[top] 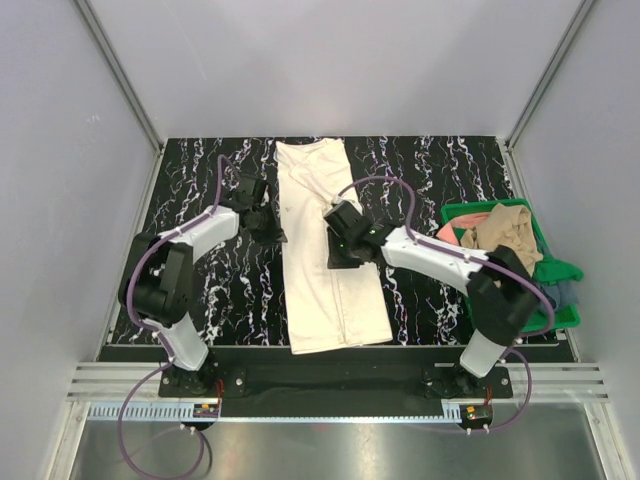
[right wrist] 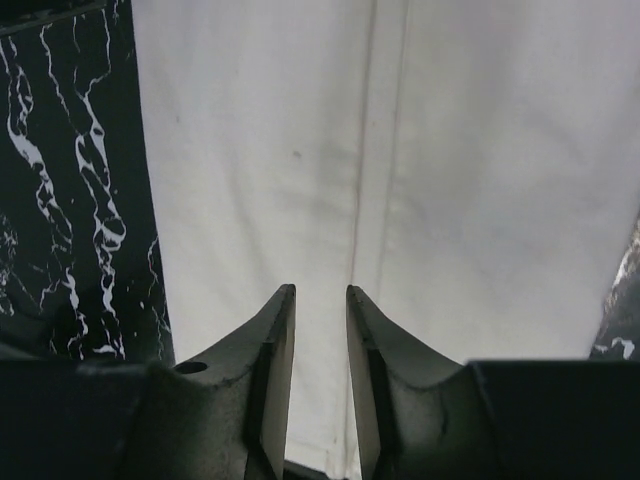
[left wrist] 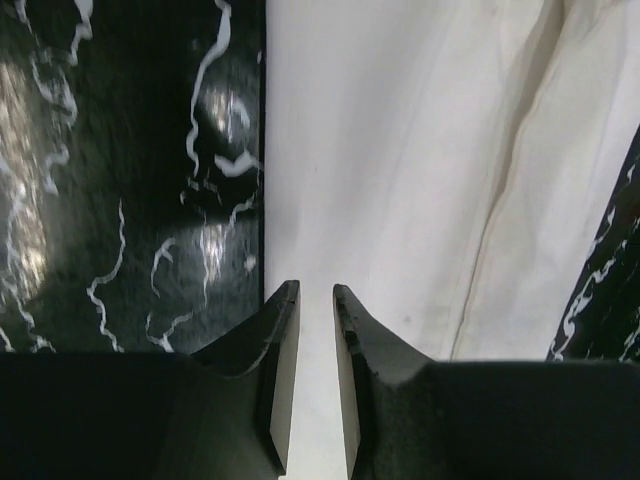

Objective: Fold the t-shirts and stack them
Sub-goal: Fold the tshirt

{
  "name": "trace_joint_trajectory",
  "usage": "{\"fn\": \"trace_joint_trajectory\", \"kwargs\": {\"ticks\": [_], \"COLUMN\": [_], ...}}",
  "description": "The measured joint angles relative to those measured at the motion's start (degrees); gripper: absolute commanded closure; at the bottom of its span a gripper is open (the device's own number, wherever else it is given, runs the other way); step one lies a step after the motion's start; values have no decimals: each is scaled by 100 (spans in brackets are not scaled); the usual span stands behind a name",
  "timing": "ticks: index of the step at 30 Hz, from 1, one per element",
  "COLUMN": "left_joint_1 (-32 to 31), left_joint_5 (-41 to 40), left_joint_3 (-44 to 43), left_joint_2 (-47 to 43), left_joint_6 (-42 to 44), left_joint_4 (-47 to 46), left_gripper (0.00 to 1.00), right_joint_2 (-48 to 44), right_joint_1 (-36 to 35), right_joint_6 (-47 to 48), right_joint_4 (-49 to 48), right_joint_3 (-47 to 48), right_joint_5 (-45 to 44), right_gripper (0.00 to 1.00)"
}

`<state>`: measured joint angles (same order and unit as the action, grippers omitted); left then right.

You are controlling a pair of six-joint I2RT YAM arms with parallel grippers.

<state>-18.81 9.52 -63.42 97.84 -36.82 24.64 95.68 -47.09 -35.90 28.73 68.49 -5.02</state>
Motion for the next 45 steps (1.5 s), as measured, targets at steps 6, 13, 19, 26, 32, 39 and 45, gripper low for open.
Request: {"fn": "trace_joint_trajectory", "kwargs": {"ticks": [6, 13, 19, 26, 32, 39, 45], "left_joint_1": [192, 463, 686, 800, 914, 1071, 1088], "left_joint_5": [4, 85, 201, 468, 739, 973, 1064], "left_joint_3": [-1056, -2076, -3296, -4242, -4555, -4531, -4350], "left_joint_2": [981, 2103, 2916, 3515, 3703, 3703, 3558], "left_joint_6": [219, 291, 422, 632, 789, 807, 850], "left_joint_4": [76, 396, 579, 734, 848, 892, 918], "left_gripper": [76, 76, 76, 72, 72, 71, 70], "right_joint_2": [1104, 1596, 1596, 1596, 1596, 1596, 1657], "right_joint_1": [267, 466, 667, 702, 704, 704, 704], "right_joint_6": [269, 404, 476, 442, 240, 107, 61], "right_joint_4": [-94, -103, -144, -146, -151, -157, -166], "right_joint_3": [780, 1255, 1432, 1453, 1423, 1200, 1152], "right_joint_5": [13, 72, 164, 166, 142, 136, 111], "right_gripper": [66, 69, 69, 72, 75, 78, 78]}}
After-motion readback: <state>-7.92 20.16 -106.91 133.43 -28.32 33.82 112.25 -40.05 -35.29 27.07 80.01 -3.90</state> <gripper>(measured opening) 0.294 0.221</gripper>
